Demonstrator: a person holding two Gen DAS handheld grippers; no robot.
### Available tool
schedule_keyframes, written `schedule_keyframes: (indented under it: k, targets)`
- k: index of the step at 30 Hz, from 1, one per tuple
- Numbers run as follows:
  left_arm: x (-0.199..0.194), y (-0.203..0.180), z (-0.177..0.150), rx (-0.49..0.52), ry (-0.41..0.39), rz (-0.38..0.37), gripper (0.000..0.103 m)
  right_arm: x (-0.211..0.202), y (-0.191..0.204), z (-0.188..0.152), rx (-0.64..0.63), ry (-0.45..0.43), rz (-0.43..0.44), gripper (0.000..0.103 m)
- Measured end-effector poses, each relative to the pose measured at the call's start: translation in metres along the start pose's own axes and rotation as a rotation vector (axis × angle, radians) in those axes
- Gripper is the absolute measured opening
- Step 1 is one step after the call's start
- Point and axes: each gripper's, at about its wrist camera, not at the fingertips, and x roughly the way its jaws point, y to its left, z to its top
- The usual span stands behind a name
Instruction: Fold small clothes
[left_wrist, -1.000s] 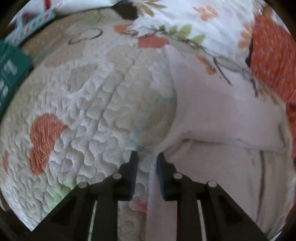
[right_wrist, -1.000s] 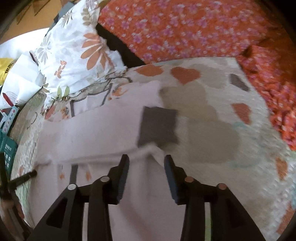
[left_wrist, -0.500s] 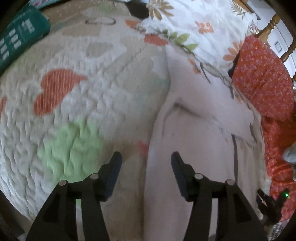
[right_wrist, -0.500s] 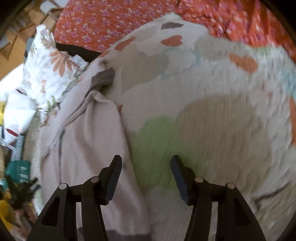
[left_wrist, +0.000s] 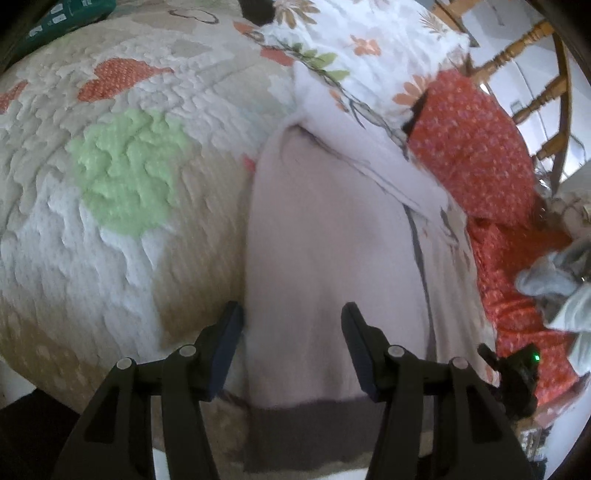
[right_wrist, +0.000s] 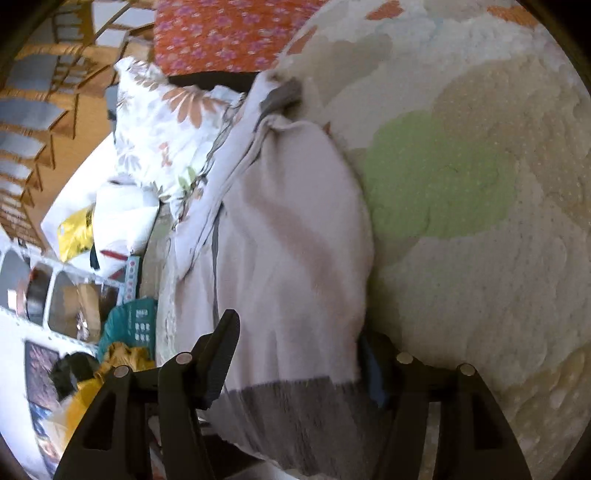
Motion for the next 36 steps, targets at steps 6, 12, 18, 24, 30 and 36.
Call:
schedule_keyframes:
  k: [6,12,18,24,30,36]
  targets:
    - [-0.001,-0.006,-0.028,0.015,0.052,-0.071,0.054,0.001,0.0,-0.03,-0.011,0.043,0.061,0.065]
    - [0.003,-0.01,-0.05,0.015,0.064,-0.09,0.055,-0.003,-0.001,-0.059,-0.007,0.031,0.061,0.056]
    - [0.004,-0.024,-0.05,0.068,0.09,-0.015,0.006,-0.001,0.008,-0.072,-0.072,-0.026,-0.135,0.01]
    - [-0.049,-0.036,-0.037,0.066,-0.029,-0.035,0.006,-0.028,0.025,-0.071,-0.067,-0.084,-0.09,0.008]
    - [-0.104,-0.035,-0.055,0.067,-0.081,-0.066,0.006,-0.072,0.047,-0.097,-0.107,-0.109,0.001,0.007]
    - [-0.126,-0.014,-0.102,0.034,-0.072,-0.074,0.006,-0.088,0.047,-0.146,-0.15,-0.037,-0.006,0.007]
